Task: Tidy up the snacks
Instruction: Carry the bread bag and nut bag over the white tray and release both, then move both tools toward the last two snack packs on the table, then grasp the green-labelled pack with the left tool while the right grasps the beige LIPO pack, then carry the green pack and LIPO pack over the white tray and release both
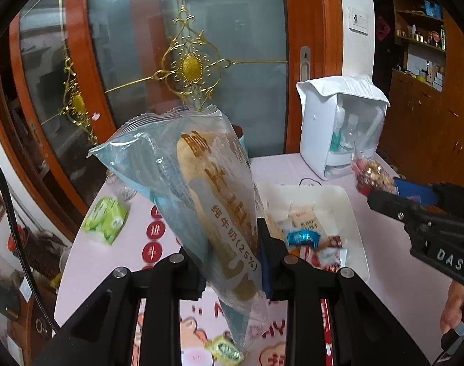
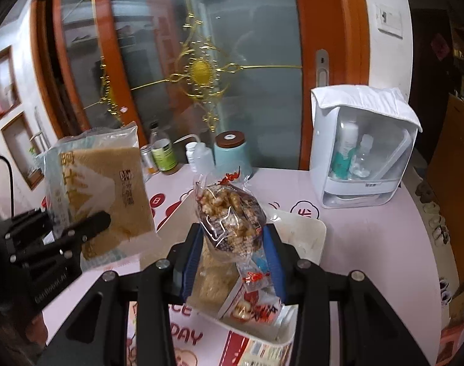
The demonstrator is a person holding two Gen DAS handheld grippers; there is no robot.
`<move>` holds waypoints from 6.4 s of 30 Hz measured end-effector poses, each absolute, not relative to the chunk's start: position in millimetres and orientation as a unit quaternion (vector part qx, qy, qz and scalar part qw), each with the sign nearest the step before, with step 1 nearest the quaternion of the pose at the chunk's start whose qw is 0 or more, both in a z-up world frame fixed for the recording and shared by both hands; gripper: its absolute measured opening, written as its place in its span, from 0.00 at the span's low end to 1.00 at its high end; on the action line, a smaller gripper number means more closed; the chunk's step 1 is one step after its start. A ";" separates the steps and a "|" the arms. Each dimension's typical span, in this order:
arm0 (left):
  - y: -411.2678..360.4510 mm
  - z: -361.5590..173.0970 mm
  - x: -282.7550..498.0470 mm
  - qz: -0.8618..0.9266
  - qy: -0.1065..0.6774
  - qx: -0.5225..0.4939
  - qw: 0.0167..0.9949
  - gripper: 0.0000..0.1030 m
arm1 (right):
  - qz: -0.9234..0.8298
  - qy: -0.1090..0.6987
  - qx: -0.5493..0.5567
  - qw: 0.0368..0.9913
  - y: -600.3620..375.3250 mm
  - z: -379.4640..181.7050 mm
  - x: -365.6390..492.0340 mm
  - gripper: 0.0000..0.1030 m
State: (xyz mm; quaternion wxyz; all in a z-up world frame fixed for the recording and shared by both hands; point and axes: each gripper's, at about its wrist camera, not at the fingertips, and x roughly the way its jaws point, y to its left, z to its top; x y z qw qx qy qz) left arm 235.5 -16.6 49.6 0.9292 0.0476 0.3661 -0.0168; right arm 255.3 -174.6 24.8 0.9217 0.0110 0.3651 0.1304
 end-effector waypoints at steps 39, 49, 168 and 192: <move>-47.8 -47.2 282.7 -0.062 0.414 0.097 0.903 0.93 | 0.118 0.484 0.049 0.865 -190.6 -78.7 269.0 0.66; -45.0 -18.2 230.1 -0.059 0.403 0.098 0.908 0.93 | 0.127 0.456 0.046 0.879 -198.0 -51.0 213.9 0.68; -25.5 23.5 329.5 0.024 0.363 0.059 0.930 0.38 | 0.038 0.371 0.001 0.928 -182.7 -10.3 306.6 0.49; -47.0 -81.1 356.2 -0.059 0.439 0.077 0.893 0.97 | 0.038 0.478 0.013 0.877 -187.0 -95.5 315.6 0.68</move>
